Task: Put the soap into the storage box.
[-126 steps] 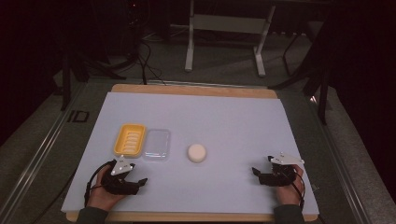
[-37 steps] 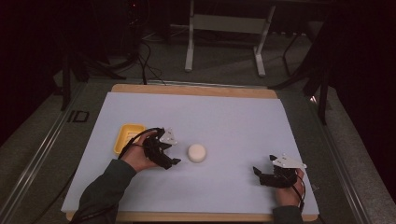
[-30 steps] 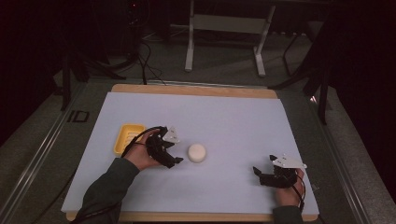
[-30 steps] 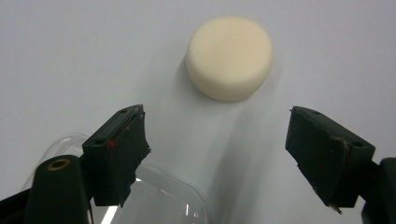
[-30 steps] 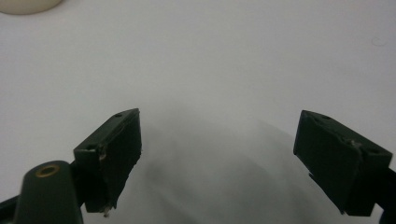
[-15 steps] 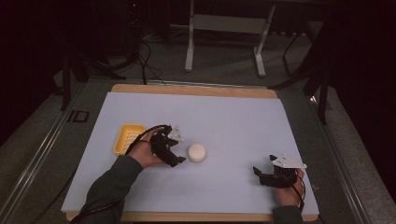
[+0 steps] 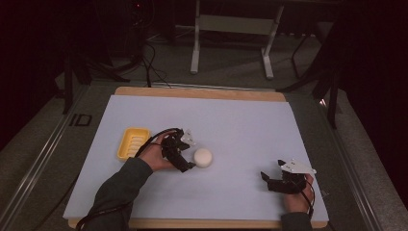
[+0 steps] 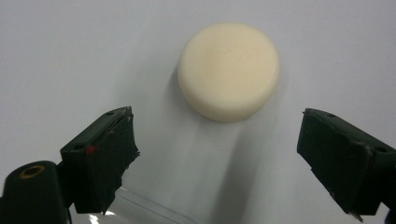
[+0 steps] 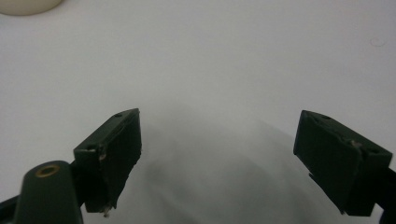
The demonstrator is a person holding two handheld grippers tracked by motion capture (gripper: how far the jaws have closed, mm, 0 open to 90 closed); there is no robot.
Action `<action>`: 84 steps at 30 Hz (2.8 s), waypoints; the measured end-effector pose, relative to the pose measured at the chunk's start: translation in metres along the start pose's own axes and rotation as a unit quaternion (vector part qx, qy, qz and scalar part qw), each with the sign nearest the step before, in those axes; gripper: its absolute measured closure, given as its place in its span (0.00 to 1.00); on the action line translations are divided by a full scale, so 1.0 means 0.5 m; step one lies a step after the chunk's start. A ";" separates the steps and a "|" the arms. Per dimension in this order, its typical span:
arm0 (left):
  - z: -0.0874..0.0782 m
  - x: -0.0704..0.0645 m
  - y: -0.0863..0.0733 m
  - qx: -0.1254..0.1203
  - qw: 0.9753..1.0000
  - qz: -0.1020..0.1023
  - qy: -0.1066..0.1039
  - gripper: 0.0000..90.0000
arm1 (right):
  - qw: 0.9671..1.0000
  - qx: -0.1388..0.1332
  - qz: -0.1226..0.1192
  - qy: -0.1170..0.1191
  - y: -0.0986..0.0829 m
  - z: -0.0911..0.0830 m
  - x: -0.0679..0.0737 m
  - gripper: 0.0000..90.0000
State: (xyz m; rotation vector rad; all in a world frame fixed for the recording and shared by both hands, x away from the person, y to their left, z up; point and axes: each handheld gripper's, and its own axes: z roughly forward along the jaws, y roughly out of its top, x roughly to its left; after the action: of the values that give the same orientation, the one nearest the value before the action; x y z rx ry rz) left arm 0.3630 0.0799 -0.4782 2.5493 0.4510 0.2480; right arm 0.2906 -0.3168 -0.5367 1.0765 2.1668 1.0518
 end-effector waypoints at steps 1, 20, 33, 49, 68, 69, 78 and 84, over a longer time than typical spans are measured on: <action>0.000 0.000 0.000 0.000 1.000 0.000 0.000 0.12 | 1.000 0.000 0.000 0.000 0.000 0.000 0.000 0.17; 0.028 0.000 0.027 0.039 0.999 0.019 -0.019 0.16 | 1.000 -0.007 0.001 0.000 -0.001 -0.003 -0.001 0.17; 0.051 -0.003 0.053 0.059 0.998 0.026 -0.027 0.14 | 1.000 -0.008 0.002 0.001 -0.001 -0.003 -0.001 0.17; 0.085 -0.004 0.077 0.086 0.995 0.037 -0.036 0.15 | 1.000 -0.009 0.002 0.001 -0.001 -0.003 -0.002 0.17; 0.119 0.001 0.100 0.134 0.988 0.052 -0.048 0.17 | 1.000 -0.010 0.003 0.003 -0.001 -0.004 -0.002 0.17; 0.122 0.002 0.101 0.138 0.988 0.051 -0.048 0.17 | 1.000 -0.010 0.003 0.003 -0.001 -0.004 -0.002 0.17; 0.128 0.005 0.102 0.147 0.987 0.051 -0.048 0.17 | 1.000 -0.010 0.004 0.003 -0.002 -0.004 -0.003 0.17; 0.134 0.010 0.102 0.154 0.985 0.049 -0.053 0.17 | 1.000 -0.011 0.004 0.004 -0.002 -0.004 -0.003 0.17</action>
State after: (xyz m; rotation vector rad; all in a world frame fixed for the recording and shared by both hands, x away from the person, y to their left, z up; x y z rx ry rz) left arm 0.3988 0.0090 -0.5065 2.8745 0.3462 0.0796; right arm 0.2896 -0.3191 -0.5361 1.0735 2.1542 1.0822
